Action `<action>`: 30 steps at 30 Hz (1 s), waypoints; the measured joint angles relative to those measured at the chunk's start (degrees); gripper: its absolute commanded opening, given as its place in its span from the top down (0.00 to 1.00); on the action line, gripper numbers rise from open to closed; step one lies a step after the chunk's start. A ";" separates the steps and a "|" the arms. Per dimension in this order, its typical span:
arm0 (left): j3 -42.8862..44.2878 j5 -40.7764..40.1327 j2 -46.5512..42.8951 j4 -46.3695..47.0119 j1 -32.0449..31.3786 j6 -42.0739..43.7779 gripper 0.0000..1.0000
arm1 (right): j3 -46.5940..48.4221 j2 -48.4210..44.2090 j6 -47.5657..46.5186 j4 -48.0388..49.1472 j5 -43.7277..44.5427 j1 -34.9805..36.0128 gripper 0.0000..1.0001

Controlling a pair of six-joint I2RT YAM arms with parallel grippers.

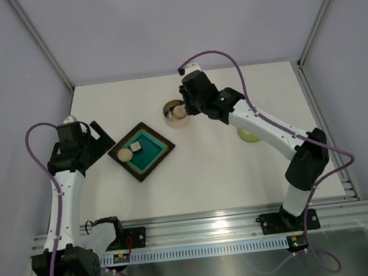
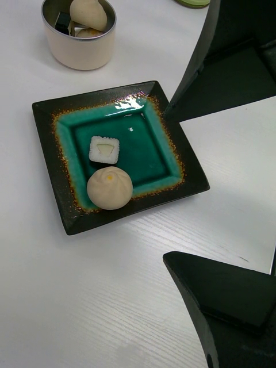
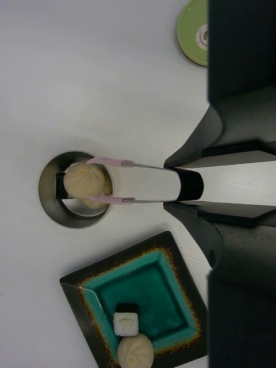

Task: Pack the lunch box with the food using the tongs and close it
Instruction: Place the fake food in the packing box, then adjust the clamp at the center of the board.

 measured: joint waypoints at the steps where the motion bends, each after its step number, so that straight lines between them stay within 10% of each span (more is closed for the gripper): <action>1: 0.00 -0.02 0.00 0.00 0.00 0.00 0.01 | 0.63 0.22 -0.07 0.28 0.24 0.00 1.00; 10: 0.00 -0.07 0.00 0.00 0.00 0.07 0.01 | -3.67 -1.70 -0.63 2.45 4.68 -0.02 1.00; 30: -1.01 0.13 0.09 0.48 0.00 -0.07 0.01 | -56.24 -24.48 4.63 28.98 0.87 0.39 0.99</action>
